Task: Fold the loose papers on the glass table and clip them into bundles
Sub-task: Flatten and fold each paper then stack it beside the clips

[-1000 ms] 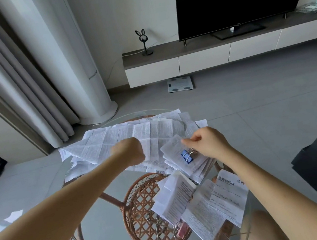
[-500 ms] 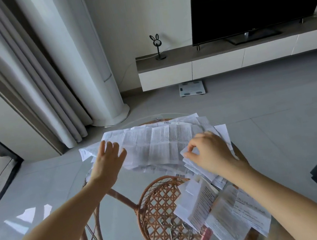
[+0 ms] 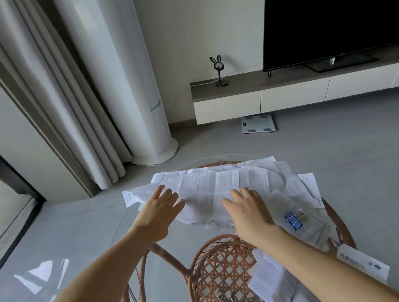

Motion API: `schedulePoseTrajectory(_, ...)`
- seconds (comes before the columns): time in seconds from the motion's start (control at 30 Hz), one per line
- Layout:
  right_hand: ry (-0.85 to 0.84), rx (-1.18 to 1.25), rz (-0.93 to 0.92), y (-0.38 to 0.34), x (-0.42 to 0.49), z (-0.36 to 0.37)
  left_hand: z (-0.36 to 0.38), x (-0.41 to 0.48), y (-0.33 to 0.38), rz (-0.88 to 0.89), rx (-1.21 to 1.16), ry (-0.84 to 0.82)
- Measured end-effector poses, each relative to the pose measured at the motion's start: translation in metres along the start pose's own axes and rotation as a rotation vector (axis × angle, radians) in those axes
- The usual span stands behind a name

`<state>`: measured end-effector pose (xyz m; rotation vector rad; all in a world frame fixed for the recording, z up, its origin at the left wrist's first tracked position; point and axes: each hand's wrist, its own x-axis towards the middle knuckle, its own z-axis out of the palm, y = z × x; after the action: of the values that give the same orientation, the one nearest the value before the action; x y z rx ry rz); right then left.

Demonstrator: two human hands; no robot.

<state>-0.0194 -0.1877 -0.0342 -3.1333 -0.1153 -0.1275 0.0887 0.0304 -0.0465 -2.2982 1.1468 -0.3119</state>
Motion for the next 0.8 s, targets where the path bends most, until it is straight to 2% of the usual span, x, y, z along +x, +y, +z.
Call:
schedulePoseTrajectory(0.13,-0.075,-0.067,0.043,-0.012,0.011,0.008,-0.006,0.004,0.005,-0.039,-0.015,0.056)
schedulePoseTrajectory(0.3,-0.047,0.125,0.189,-0.02,0.015,0.012,-0.001,0.0,0.001,-0.188,-0.305,0.296)
schedulePoseTrajectory(0.43,0.073,0.283,0.27,-0.023,0.021,0.011,-0.005,-0.007,-0.009,-0.322,-0.398,0.449)
schedulePoseTrajectory(0.63,0.253,0.452,0.235,-0.02,0.021,-0.011,-0.025,-0.02,-0.058,-0.495,-0.374,0.622)
schedulePoseTrajectory(0.8,0.309,0.76,0.183,-0.02,0.022,-0.021,-0.047,-0.041,-0.106,-0.599,-0.342,0.662)
